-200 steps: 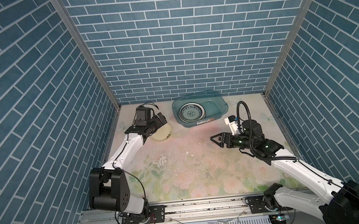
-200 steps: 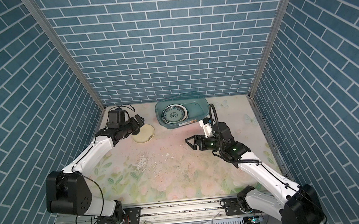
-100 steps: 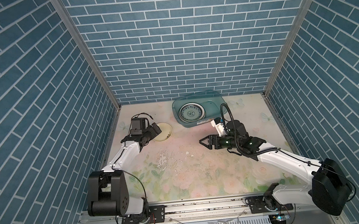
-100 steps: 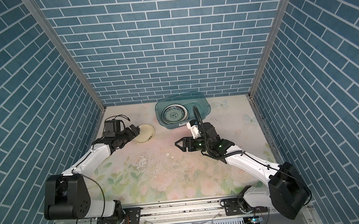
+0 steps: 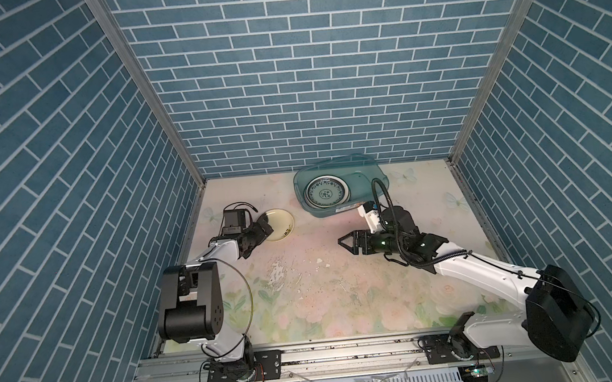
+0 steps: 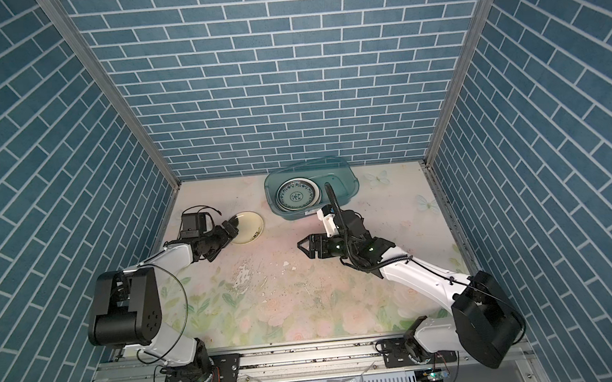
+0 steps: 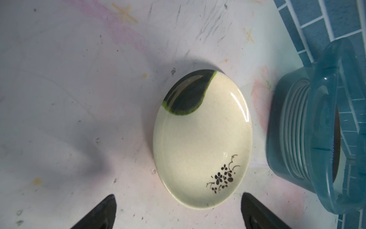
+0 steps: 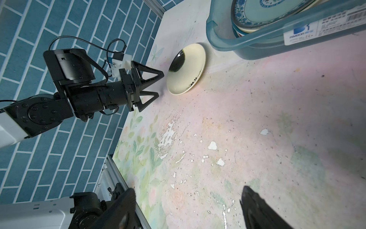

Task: Place the plates into the plastic bin on the countertop
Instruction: Pick up the plate from the top-left of the table.

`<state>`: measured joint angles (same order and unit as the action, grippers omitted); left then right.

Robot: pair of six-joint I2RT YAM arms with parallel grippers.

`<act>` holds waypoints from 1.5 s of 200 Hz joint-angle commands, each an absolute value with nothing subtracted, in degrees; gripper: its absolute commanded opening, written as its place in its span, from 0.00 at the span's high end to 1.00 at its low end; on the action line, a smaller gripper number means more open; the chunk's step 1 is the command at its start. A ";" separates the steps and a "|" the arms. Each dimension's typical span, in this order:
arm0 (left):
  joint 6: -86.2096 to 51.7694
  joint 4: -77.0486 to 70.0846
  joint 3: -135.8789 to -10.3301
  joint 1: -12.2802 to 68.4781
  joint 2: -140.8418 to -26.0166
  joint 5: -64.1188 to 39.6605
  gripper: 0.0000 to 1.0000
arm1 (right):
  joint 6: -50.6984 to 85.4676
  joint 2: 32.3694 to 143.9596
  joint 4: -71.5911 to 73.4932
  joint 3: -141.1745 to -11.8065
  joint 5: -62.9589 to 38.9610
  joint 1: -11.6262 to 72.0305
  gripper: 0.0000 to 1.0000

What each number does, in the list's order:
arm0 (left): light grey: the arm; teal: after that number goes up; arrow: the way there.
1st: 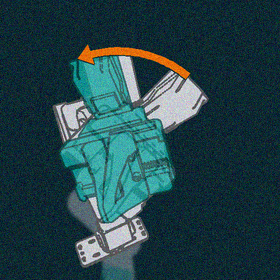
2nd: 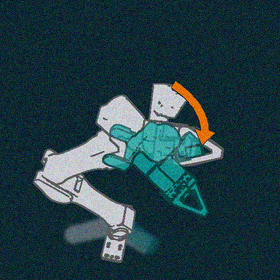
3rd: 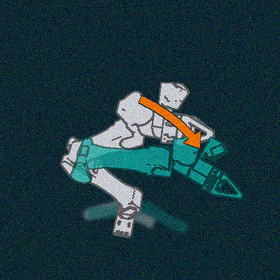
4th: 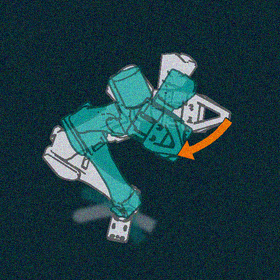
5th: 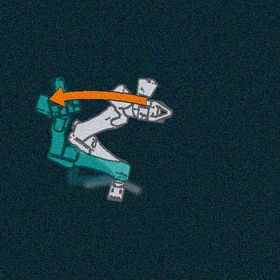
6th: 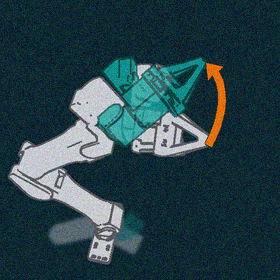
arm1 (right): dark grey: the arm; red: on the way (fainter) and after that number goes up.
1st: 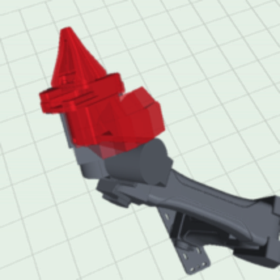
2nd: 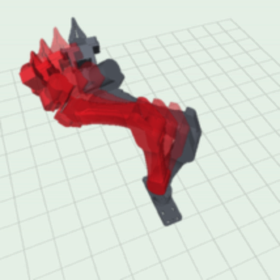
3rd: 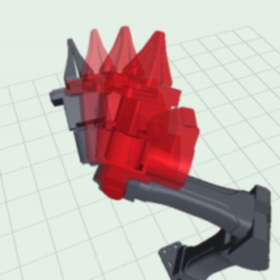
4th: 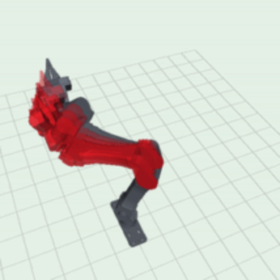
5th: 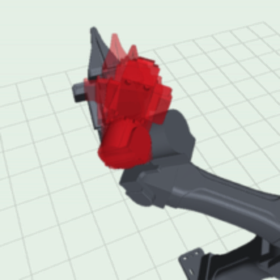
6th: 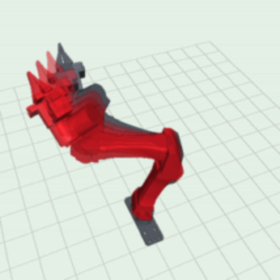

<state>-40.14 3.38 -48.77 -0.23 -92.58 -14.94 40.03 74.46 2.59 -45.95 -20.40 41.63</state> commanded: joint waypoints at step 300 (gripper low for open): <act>-46.32 -12.95 -48.74 -0.79 -108.81 -24.24 1.00 | 41.27 64.17 -7.74 -44.70 -8.44 41.87 0.15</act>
